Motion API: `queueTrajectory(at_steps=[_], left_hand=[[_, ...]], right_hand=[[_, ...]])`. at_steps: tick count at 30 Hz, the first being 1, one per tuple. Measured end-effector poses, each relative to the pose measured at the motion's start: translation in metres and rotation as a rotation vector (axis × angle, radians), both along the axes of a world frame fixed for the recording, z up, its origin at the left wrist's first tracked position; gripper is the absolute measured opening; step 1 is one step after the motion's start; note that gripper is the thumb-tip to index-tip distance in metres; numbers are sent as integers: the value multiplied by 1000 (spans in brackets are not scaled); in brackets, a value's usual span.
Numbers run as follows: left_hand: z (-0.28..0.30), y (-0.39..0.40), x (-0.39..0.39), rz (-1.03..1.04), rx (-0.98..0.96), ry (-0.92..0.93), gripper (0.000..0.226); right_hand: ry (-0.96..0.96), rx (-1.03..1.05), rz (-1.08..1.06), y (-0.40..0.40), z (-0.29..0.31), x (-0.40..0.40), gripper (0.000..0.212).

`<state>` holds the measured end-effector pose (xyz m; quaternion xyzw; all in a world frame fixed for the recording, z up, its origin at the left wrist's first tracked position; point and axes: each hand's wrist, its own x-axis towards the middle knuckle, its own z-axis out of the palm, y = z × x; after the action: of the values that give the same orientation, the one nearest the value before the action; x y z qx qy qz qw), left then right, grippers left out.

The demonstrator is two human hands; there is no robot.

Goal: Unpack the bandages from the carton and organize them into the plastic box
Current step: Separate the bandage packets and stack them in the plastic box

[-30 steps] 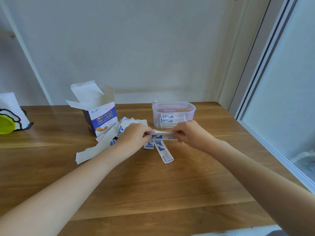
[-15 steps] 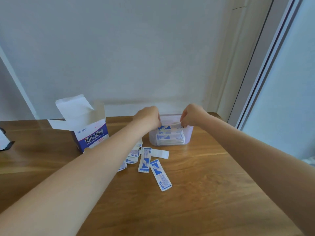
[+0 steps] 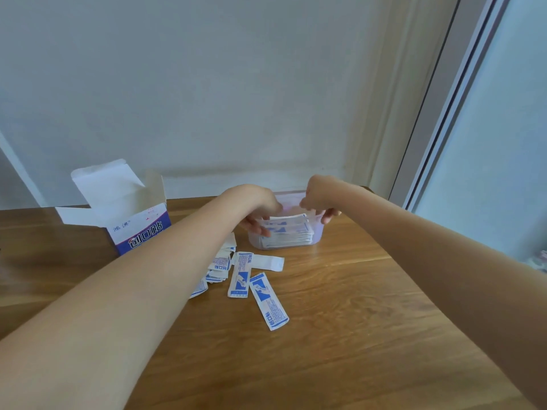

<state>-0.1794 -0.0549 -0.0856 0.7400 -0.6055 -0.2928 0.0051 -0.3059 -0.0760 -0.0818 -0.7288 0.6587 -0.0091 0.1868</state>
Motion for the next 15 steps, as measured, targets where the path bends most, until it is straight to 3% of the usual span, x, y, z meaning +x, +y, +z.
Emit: queueTrajectory(at_steps=[4, 8, 12, 15], left_hand=[[-2, 4, 3, 59, 61, 145, 51], [-4, 10, 2, 86, 94, 277, 57], [-5, 12, 1, 79, 105, 273, 64], [-5, 10, 1, 30, 92, 134, 63]], right_hand=[[-21, 147, -6, 12, -7, 2, 36], [-10, 166, -23, 13, -18, 8, 60], [4, 134, -44, 10, -21, 9, 65], [36, 108, -23, 15, -18, 7, 61]])
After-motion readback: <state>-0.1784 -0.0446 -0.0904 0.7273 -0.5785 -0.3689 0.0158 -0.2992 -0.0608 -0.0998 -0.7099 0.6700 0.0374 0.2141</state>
